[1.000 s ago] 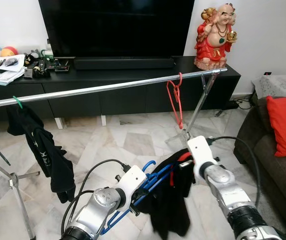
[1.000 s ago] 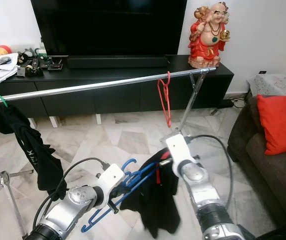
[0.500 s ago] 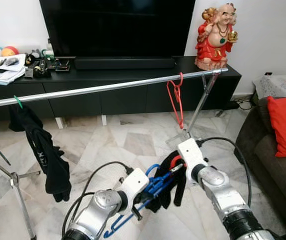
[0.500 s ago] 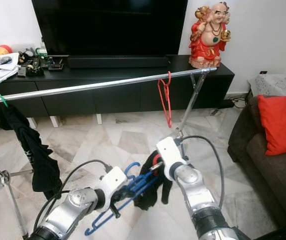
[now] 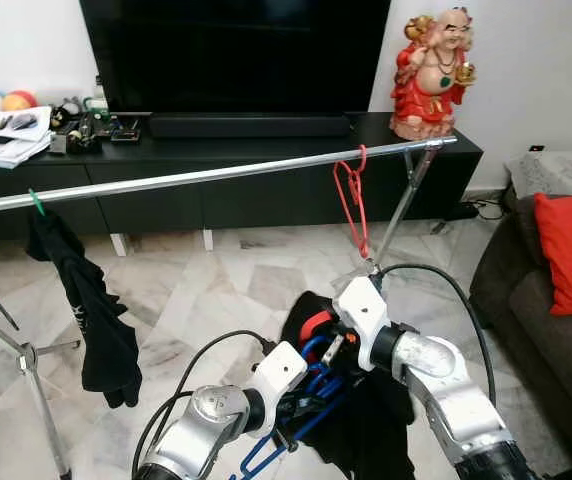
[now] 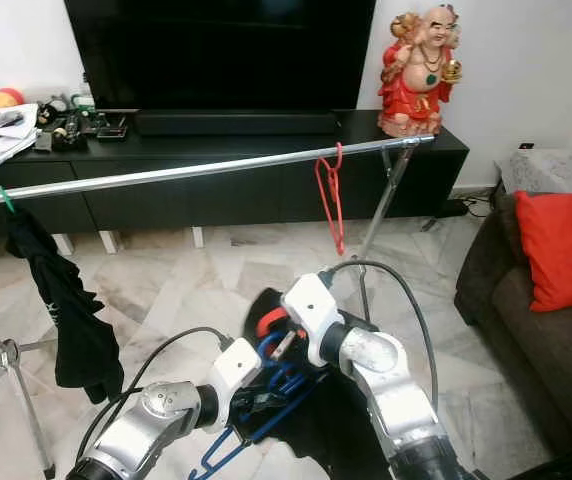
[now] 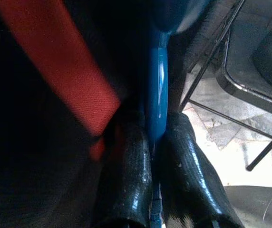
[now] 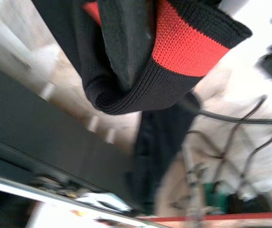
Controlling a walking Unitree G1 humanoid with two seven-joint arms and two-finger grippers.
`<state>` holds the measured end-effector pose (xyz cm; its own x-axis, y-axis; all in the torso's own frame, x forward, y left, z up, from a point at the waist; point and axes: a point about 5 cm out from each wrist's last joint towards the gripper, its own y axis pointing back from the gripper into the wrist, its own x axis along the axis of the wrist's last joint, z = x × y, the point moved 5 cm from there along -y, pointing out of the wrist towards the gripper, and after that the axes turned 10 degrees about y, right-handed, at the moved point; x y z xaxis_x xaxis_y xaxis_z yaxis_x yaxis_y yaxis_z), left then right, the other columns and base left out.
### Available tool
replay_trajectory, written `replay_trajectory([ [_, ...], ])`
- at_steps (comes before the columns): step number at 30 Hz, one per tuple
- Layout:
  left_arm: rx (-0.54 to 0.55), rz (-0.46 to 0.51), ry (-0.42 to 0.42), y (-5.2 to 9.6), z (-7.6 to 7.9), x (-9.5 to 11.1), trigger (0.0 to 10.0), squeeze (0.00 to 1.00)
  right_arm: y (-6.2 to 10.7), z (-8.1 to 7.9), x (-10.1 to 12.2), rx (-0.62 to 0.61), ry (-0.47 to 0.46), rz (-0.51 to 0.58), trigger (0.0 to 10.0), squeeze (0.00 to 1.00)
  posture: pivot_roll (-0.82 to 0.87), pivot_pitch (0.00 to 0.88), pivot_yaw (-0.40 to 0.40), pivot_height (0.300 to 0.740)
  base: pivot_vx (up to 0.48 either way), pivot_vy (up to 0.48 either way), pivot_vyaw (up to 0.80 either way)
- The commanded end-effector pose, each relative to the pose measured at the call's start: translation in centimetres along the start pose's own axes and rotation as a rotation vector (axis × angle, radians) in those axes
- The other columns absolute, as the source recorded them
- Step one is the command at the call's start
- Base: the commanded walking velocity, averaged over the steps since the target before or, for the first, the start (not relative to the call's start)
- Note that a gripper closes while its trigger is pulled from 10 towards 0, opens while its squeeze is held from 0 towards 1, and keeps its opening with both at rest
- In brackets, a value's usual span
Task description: Hang hanger
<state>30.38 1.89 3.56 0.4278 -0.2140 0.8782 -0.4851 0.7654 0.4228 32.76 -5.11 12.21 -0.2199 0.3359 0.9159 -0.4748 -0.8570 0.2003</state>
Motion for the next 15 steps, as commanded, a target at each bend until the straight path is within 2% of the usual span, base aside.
replay_trajectory([
  [1, -0.010, 0.036, -0.008, -0.1, 0.3, 0.8, 10.0, 0.00, 0.6, -0.2, -1.6, 0.023, 0.053, -0.091, 10.0, 0.00, -0.03, 0.000, -0.064, 0.740, 0.000, 0.000, 0.00],
  [3, -0.008, 0.037, -0.008, -0.1, 0.2, 0.8, 10.0, 0.00, 0.7, 0.1, -2.3, 0.005, 0.068, -0.129, 10.0, 0.00, -0.03, 0.000, -0.064, 0.740, 0.000, 0.000, 0.00],
  [4, -0.002, 0.038, -0.006, 0.0, 0.1, 0.8, 10.0, 0.00, 1.4, 2.5, -4.6, -0.132, 0.065, -0.260, 10.0, 0.00, -0.04, 0.000, -0.063, 0.740, 0.000, 0.000, 0.00],
  [5, -0.002, 0.038, -0.006, 0.0, 0.1, 0.8, 10.0, 0.00, 1.4, 2.5, -4.6, -0.132, 0.065, -0.260, 10.0, 0.00, -0.04, 0.000, -0.063, 0.740, 0.000, 0.000, 0.00],
  [6, 0.004, 0.038, -0.004, 0.1, -0.1, 0.7, 10.0, 0.00, 2.4, 4.4, -5.9, -0.242, 0.052, -0.346, 10.0, 0.00, -0.03, 0.000, -0.064, 0.740, 0.000, 0.000, 0.00],
  [8, 0.006, 0.038, -0.004, 0.1, -0.1, 0.7, 10.0, 0.00, 2.7, 4.9, -6.1, -0.271, 0.051, -0.366, 10.0, 0.00, -0.03, 0.000, -0.064, 0.740, 0.000, 0.000, 0.00],
  [9, 0.010, 0.039, -0.003, 0.2, -0.2, 0.7, 10.0, 0.00, 3.4, 5.9, -6.6, -0.325, 0.059, -0.411, 10.0, 0.00, -0.03, 0.000, -0.063, 0.740, 0.000, 0.000, 0.00],
  [15, 0.011, 0.036, -0.002, 0.3, -0.3, 0.5, 10.0, 0.00, 3.9, 7.3, -6.8, -0.436, 0.028, -0.427, 10.0, 0.00, -0.03, 0.000, -0.064, 0.740, 0.000, 0.000, 0.00],
])
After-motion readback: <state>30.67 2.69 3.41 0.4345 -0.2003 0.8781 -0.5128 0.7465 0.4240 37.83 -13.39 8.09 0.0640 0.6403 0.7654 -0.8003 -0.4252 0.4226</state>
